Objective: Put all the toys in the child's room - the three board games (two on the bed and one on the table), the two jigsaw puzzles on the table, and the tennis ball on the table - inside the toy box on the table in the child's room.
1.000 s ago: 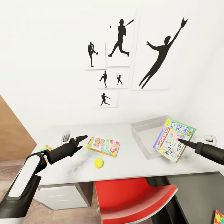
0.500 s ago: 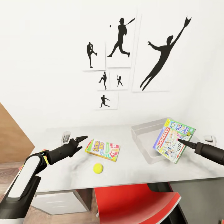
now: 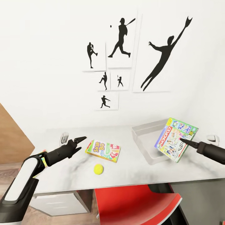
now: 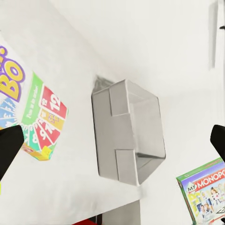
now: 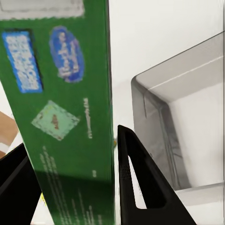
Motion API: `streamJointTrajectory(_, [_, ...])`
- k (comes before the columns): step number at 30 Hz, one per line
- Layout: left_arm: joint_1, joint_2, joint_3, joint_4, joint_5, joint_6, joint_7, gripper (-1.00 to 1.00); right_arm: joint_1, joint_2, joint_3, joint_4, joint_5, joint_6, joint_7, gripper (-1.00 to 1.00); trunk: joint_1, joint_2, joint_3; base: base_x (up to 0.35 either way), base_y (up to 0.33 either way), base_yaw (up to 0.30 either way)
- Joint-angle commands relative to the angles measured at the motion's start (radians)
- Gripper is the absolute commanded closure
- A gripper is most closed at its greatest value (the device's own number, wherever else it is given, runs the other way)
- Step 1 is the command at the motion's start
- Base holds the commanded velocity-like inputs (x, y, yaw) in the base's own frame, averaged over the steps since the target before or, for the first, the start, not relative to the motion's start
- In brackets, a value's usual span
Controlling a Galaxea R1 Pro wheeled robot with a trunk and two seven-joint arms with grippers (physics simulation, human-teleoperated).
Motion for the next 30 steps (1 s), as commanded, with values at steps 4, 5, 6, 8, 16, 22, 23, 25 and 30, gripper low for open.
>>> streamJointTrajectory(4, [-0.001, 0.004, 0.000, -0.009, 0.011, 0.001, 0.002, -1.00, -0.001, 0.000, -0.017, -0.016, 0.005, 0.003, 0.007, 1.00, 0.001, -0.002, -0.002, 0.000, 0.000, 0.000])
streamJointTrajectory(5, [-0.001, 0.004, 0.000, -0.009, 0.011, 0.001, 0.002, -1.00, -0.001, 0.000, -0.017, -0.016, 0.005, 0.003, 0.007, 1.00, 0.001, -0.002, -0.002, 0.000, 0.000, 0.000])
streamJointTrajectory(6, [-0.001, 0.004, 0.000, -0.009, 0.011, 0.001, 0.002, -1.00, -0.001, 0.000, -0.017, -0.016, 0.005, 0.003, 0.007, 1.00, 0.001, -0.002, -0.002, 0.000, 0.000, 0.000])
streamJointTrajectory(8, [-0.001, 0.004, 0.000, -0.009, 0.011, 0.001, 0.002, -1.00, -0.001, 0.000, -0.017, -0.016, 0.005, 0.003, 0.007, 1.00, 0.001, -0.002, -0.002, 0.000, 0.000, 0.000])
streamJointTrajectory(16, [-0.001, 0.004, 0.000, -0.009, 0.011, 0.001, 0.002, -1.00, -0.001, 0.000, -0.017, -0.016, 0.005, 0.003, 0.007, 1.00, 0.001, -0.002, -0.002, 0.000, 0.000, 0.000])
streamJointTrajectory(22, [-0.001, 0.004, 0.000, -0.009, 0.011, 0.001, 0.002, -1.00, -0.001, 0.000, -0.017, -0.016, 0.005, 0.003, 0.007, 1.00, 0.001, -0.002, -0.002, 0.000, 0.000, 0.000])
streamJointTrajectory(23, [-0.001, 0.004, 0.000, -0.009, 0.011, 0.001, 0.002, -1.00, -0.001, 0.000, -0.017, -0.016, 0.005, 0.003, 0.007, 1.00, 0.001, -0.002, -0.002, 0.000, 0.000, 0.000])
streamJointTrajectory(25, [-0.001, 0.004, 0.000, -0.009, 0.011, 0.001, 0.002, -1.00, -0.001, 0.000, -0.017, -0.016, 0.005, 0.003, 0.007, 1.00, 0.001, -0.002, -0.002, 0.000, 0.000, 0.000])
streamJointTrajectory(30, [-0.001, 0.004, 0.000, -0.009, 0.011, 0.001, 0.002, -1.00, -0.001, 0.000, -0.017, -0.016, 0.005, 0.003, 0.007, 1.00, 0.001, -0.002, -0.002, 0.000, 0.000, 0.000])
